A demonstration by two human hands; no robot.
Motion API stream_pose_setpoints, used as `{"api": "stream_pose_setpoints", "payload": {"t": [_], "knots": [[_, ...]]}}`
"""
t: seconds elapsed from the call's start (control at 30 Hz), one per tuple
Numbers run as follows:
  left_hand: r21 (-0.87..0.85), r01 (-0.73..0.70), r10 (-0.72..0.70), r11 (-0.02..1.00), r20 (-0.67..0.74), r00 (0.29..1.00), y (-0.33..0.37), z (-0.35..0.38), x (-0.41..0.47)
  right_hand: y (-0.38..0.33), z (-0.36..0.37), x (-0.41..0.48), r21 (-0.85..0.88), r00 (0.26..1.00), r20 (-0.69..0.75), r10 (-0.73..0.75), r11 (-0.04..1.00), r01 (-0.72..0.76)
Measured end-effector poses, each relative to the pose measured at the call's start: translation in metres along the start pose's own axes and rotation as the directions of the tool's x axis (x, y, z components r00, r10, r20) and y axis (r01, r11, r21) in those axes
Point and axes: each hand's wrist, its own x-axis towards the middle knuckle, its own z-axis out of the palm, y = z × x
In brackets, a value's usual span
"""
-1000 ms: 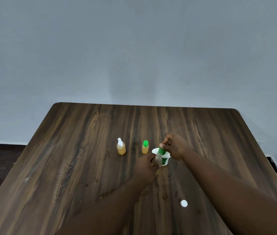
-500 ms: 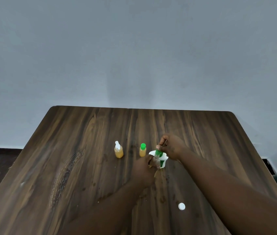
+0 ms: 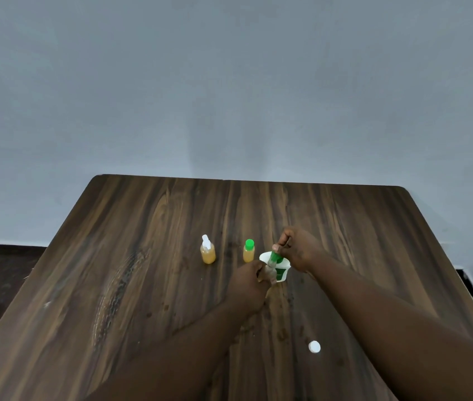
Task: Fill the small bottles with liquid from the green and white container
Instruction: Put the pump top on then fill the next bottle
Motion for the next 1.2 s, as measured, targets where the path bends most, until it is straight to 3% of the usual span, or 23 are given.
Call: {"api": "stream_pose_setpoints", "payload": {"t": [0.1,0.2,0.43,0.87,1.1,1.2], "knots": [[-0.011,-0.012,0.012,1.0,-0.009,1.0,-0.0011,0.0029,-0.001,-0.0043,-0.0013,0.0014,-0.035,1.0,0.018,0.018,0.999,-0.018],[-0.054,0.0,-0.001,0.999,-0.021,1.0,0.0023,0.0007,0.0004,-0.0055,-0.0053,0.0021,0.039,1.0,0.028,-0.005,0.999,0.004],[-0.016,-0.012,0.012,1.0,0.003,1.0,0.0007,0.0021,-0.0031,-0.0037,-0.001,0.0022,-0.034,1.0,0.02,0.008,0.999,-0.007],[0.01,0.014,-0.014,1.0,-0.024,1.0,0.0005,0.0018,0.0019,-0.0016,-0.0025,0.0023,0.039,1.0,0.006,-0.017,0.999,0.017],[0.002,0.004,-0.004,1.0,-0.003,1.0,0.0004,0.003,-0.0017,-0.0038,-0.0025,-0.0009,-0.053,1.0,0.003,-0.016,0.998,0.016],[0.021,0.018,-0.018,1.0,-0.013,1.0,0.0024,0.0,0.0011,-0.005,-0.0041,0.0003,0.002,1.0,-0.002,-0.027,1.0,0.027]]}}
